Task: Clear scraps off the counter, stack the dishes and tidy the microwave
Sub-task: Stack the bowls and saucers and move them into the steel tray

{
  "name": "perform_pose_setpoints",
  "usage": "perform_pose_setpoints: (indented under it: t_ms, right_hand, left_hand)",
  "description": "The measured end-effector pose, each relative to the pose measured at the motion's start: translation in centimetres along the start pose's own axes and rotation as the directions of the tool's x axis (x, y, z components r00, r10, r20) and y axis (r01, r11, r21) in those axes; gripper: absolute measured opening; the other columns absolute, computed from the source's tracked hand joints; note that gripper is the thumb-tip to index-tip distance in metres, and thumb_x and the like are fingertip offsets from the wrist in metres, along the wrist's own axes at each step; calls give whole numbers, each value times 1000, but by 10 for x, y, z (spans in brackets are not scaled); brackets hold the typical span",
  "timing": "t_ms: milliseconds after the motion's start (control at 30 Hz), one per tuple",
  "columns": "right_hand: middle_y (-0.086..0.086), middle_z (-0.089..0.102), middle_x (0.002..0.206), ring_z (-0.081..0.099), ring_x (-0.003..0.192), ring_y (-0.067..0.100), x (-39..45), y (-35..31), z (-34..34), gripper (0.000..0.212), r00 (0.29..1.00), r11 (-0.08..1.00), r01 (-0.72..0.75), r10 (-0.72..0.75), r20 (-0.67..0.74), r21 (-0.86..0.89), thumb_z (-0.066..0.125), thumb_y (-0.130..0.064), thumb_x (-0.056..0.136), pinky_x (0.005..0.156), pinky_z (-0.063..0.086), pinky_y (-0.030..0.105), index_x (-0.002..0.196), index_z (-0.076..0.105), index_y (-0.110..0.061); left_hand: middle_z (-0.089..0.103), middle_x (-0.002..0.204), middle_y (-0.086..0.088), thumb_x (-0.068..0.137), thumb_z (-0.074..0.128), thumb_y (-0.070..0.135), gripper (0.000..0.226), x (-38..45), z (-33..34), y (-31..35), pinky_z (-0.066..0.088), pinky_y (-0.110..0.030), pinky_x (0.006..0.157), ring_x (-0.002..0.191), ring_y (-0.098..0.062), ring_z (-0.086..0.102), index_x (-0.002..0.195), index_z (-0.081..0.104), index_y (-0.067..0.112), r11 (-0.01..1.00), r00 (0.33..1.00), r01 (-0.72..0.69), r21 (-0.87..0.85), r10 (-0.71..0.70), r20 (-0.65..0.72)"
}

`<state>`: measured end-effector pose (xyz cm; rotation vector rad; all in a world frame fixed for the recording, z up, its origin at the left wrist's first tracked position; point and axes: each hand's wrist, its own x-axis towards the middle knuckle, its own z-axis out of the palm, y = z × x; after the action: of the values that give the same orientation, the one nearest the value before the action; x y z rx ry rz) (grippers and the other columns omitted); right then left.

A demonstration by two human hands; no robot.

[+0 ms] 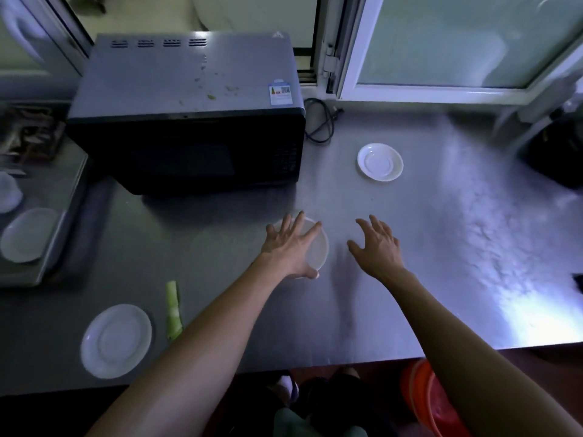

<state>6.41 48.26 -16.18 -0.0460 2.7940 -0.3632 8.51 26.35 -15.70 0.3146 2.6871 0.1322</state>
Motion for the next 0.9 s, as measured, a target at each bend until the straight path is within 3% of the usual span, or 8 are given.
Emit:
perform_pose_setpoints:
  t_ms: [300, 667, 900]
  right_hand:
    - [6, 14, 166, 13, 152, 27, 73, 20, -25, 70, 1000, 999, 21, -21, 13, -29, 53, -53, 95, 117, 23, 51, 154, 26, -27]
    - [4, 9, 167, 9, 152, 28, 180, 66, -53, 71, 986, 988, 145, -140, 88, -55, 58, -54, 89, 115, 23, 54, 151, 28, -33]
    - [2, -3, 168, -1, 153, 30, 248, 76, -71, 90, 971, 975, 192, -172, 164, -110, 59, -68, 85, 118, 15, 59, 157, 14, -36]
  left_hand:
    - [-10, 164, -2, 59, 73, 74, 125, 54, -37, 3, 20, -64, 112, 151, -35, -5, 154, -1, 39, 998, 999, 50, -24, -50, -21]
    - [-6, 163, 1, 61, 72, 71, 119, 105, -66, 41, 18, -61, 114, 150, -31, -5, 154, 4, 40, 965, 972, 235, -119, -234, 21]
    - [-6, 162, 2, 62, 73, 70, 115, 132, -72, 52, 18, -59, 115, 150, -29, -9, 151, 6, 42, 940, 953, 304, -154, -302, 40]
